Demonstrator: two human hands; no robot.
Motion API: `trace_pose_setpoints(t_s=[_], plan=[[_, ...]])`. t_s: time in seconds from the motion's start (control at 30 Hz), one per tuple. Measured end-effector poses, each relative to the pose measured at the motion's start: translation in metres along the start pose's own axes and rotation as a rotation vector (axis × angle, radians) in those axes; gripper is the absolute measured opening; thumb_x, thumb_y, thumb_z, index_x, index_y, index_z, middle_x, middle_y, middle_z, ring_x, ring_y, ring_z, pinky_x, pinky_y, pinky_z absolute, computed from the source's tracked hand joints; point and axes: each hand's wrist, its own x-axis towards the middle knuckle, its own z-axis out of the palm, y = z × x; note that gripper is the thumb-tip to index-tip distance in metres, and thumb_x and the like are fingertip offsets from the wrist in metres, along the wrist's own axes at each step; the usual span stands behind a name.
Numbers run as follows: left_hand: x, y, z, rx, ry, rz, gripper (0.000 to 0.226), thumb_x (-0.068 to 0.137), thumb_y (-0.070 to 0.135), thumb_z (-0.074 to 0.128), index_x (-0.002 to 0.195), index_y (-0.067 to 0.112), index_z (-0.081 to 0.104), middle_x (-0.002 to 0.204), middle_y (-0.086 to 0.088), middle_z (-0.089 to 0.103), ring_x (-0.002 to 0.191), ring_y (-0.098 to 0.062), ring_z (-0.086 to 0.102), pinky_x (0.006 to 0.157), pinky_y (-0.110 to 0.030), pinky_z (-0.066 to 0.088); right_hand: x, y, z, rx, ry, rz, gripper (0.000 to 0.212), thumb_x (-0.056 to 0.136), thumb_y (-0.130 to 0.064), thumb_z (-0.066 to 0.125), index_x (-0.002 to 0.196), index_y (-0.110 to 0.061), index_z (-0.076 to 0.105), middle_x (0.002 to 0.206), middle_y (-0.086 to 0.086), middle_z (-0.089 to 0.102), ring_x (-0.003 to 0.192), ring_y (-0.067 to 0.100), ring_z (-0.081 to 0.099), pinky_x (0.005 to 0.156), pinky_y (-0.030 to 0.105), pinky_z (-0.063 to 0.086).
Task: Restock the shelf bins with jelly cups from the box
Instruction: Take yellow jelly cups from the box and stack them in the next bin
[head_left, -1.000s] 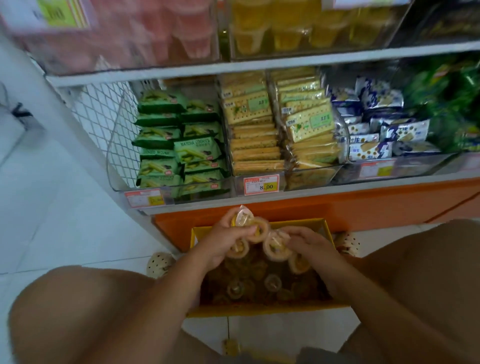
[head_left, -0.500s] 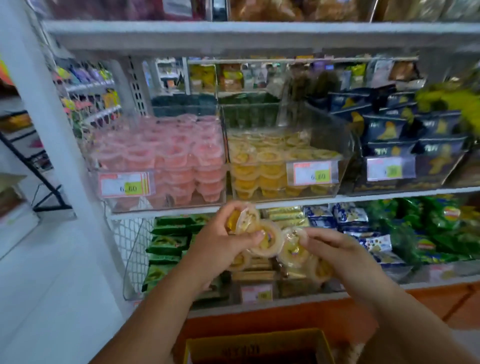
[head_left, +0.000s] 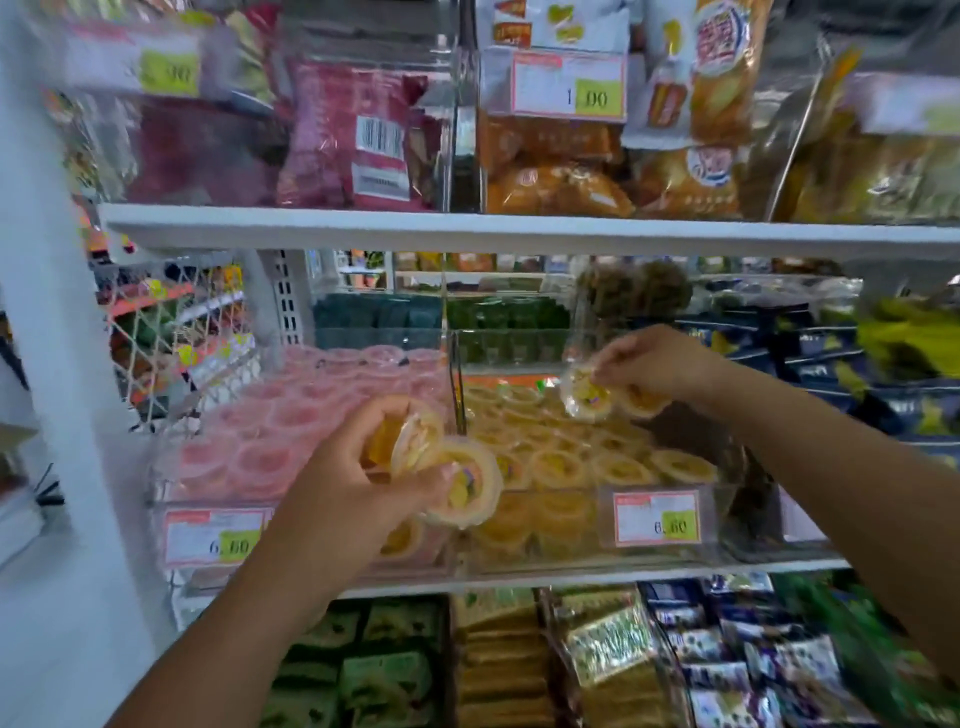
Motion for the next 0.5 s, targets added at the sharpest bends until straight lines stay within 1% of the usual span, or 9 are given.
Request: trace_pose_setpoints(t_s=[0.03, 0.1, 0.17, 0.23, 0.3, 0.33, 0.4, 0.43, 0.5], plan=[[0.003, 0.003, -0.002, 0.004, 0.007, -0.001, 0.039, 0.077, 0.023, 0.078, 0.085, 0.057, 0.060, 0.081, 0.017, 0.069, 0.070, -0.010, 0.068, 0.064, -0.035, 0.054, 0.014, -0.001, 0.002, -0.060, -0.077, 0.012, 0.019, 0.085, -0.021, 0.072, 0.102, -0.013, 0.074, 0.107, 0.008, 0.072, 0.095, 0.019, 0.065, 0.065, 0.017, 0.045], [0.008, 0.006, -0.004, 0.019, 0.016, -0.006, 0.043, 0.077, 0.022, 0.077, 0.083, 0.060, 0.059, 0.081, 0.017, 0.070, 0.068, -0.009, 0.068, 0.062, -0.034, 0.053, 0.034, -0.006, 0.009, -0.148, -0.219, 0.040, 0.020, 0.084, -0.024, 0.072, 0.104, -0.019, 0.074, 0.111, 0.003, 0.069, 0.098, 0.017, 0.061, 0.070, 0.024, 0.047], [0.011, 0.008, -0.006, 0.038, 0.012, -0.001, 0.042, 0.076, 0.020, 0.077, 0.085, 0.057, 0.059, 0.080, 0.015, 0.071, 0.065, -0.007, 0.067, 0.060, -0.032, 0.049, 0.045, -0.011, 0.018, -0.196, -0.359, 0.104, 0.022, 0.085, -0.028, 0.072, 0.105, -0.021, 0.071, 0.111, 0.000, 0.062, 0.106, 0.019, 0.056, 0.077, 0.029, 0.046], [0.014, 0.010, -0.007, 0.053, 0.003, -0.002, 0.038, 0.076, 0.022, 0.077, 0.087, 0.053, 0.060, 0.081, 0.012, 0.071, 0.066, -0.008, 0.067, 0.061, -0.032, 0.050, 0.050, -0.013, 0.027, -0.247, -0.484, 0.141, 0.019, 0.086, -0.032, 0.070, 0.102, -0.021, 0.070, 0.109, 0.001, 0.059, 0.101, 0.020, 0.056, 0.068, 0.028, 0.047], [0.015, 0.011, -0.007, 0.063, -0.006, -0.006, 0.036, 0.075, 0.023, 0.078, 0.088, 0.052, 0.061, 0.081, 0.010, 0.072, 0.069, -0.010, 0.069, 0.065, -0.035, 0.053, 0.054, -0.012, 0.035, -0.308, -0.516, 0.113, 0.021, 0.086, -0.034, 0.069, 0.102, -0.020, 0.072, 0.108, 0.000, 0.061, 0.089, 0.015, 0.058, 0.061, 0.024, 0.047], [0.015, 0.011, -0.007, 0.068, -0.009, -0.007, 0.036, 0.075, 0.024, 0.078, 0.089, 0.052, 0.061, 0.082, 0.010, 0.072, 0.071, -0.011, 0.069, 0.067, -0.037, 0.054, 0.054, -0.010, 0.037, -0.339, -0.506, 0.079, 0.026, 0.086, -0.036, 0.069, 0.107, -0.021, 0.072, 0.111, -0.001, 0.062, 0.090, 0.014, 0.059, 0.064, 0.024, 0.049], [0.015, 0.010, -0.007, 0.075, -0.014, -0.015, 0.036, 0.074, 0.024, 0.078, 0.090, 0.052, 0.061, 0.083, 0.008, 0.073, 0.073, -0.014, 0.070, 0.070, -0.041, 0.056, 0.054, -0.007, 0.036, -0.374, -0.485, 0.024, 0.038, 0.085, -0.044, 0.068, 0.116, -0.022, 0.068, 0.121, -0.003, 0.061, 0.107, 0.017, 0.058, 0.080, 0.029, 0.052], [0.014, 0.010, -0.007, 0.076, -0.017, -0.017, 0.036, 0.073, 0.025, 0.078, 0.090, 0.052, 0.061, 0.084, 0.008, 0.073, 0.074, -0.015, 0.070, 0.072, -0.043, 0.057, 0.054, -0.006, 0.034, -0.383, -0.476, 0.005, 0.045, 0.084, -0.050, 0.066, 0.117, -0.020, 0.066, 0.122, -0.003, 0.060, 0.110, 0.018, 0.056, 0.082, 0.030, 0.052], [0.012, 0.008, -0.007, 0.084, -0.019, -0.023, 0.036, 0.072, 0.027, 0.078, 0.091, 0.052, 0.061, 0.085, 0.007, 0.073, 0.075, -0.017, 0.071, 0.077, -0.048, 0.057, 0.051, -0.004, 0.029, -0.415, -0.446, -0.014, 0.056, 0.082, -0.061, 0.061, 0.116, -0.017, 0.063, 0.117, -0.004, 0.057, 0.104, 0.016, 0.055, 0.069, 0.026, 0.049]])
